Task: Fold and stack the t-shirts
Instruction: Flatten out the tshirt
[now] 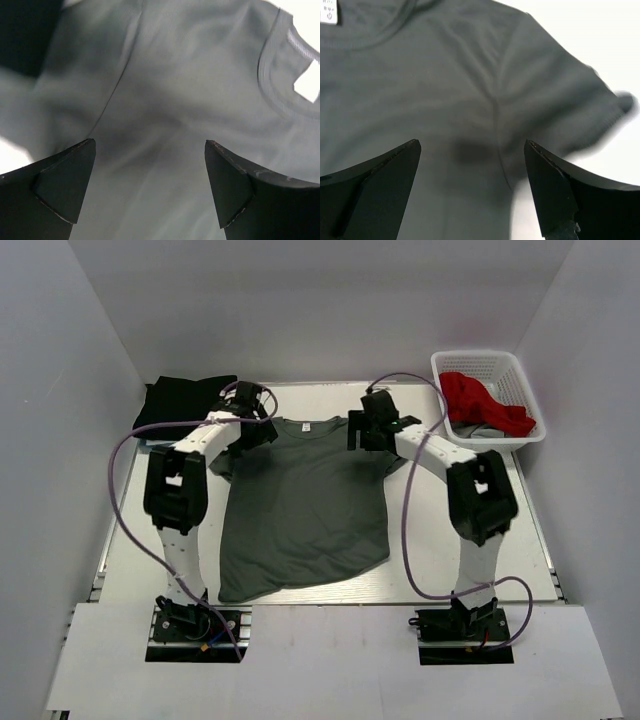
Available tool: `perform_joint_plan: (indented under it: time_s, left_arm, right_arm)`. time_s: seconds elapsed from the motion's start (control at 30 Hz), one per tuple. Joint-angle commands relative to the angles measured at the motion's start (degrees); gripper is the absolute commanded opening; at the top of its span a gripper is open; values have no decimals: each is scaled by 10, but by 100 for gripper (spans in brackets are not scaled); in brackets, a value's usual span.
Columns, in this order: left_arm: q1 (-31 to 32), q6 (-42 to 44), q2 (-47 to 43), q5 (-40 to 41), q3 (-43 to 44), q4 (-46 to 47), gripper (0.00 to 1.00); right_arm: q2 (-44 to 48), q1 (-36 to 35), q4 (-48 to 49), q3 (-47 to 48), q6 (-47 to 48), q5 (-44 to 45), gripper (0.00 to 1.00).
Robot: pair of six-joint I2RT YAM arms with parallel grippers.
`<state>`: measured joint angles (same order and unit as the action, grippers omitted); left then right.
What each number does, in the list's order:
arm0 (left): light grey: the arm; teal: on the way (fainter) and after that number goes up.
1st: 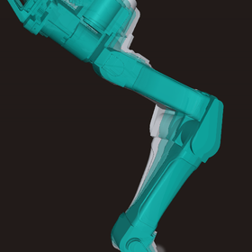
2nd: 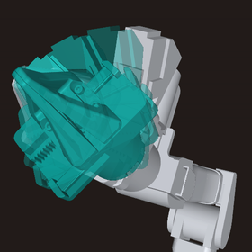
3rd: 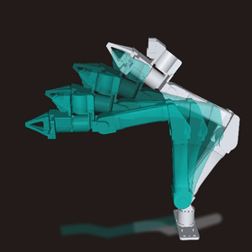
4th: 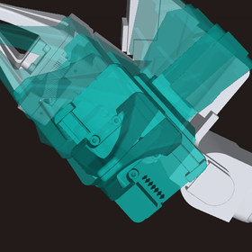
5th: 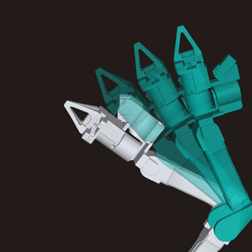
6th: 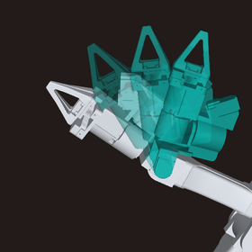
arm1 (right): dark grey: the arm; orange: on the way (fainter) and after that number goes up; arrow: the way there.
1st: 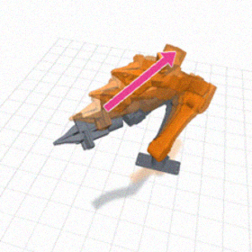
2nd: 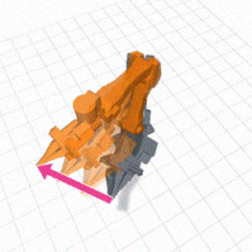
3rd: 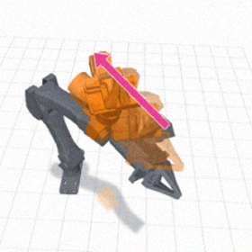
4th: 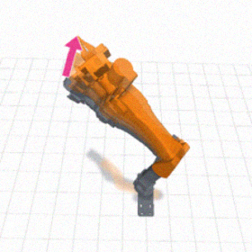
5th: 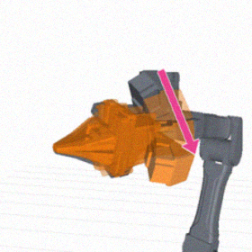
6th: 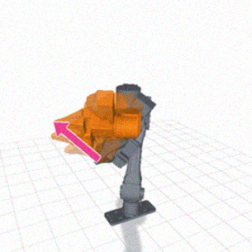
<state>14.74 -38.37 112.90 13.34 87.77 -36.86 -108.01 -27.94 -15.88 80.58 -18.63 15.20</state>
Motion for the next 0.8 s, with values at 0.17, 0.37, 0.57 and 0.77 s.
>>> perform_joint_plan:
  time_s: [0.17,0.37,0.57,0.77]
  left_arm:
    - [-6,43,128,-15,128,-30,100]
    - [12,91,213,-135,173,25,100]
    - [50,131,302,-355,294,135,100]
    - [121,143,380,-471,421,216,100]
  right_arm:
    - [-99,19,-41,65,-22,-53,90]
    - [-29,19,-49,-100,-50,-75,90]
    - [128,-38,-25,-338,-83,-203,90]
    - [239,-161,3,-387,-89,-273,90]
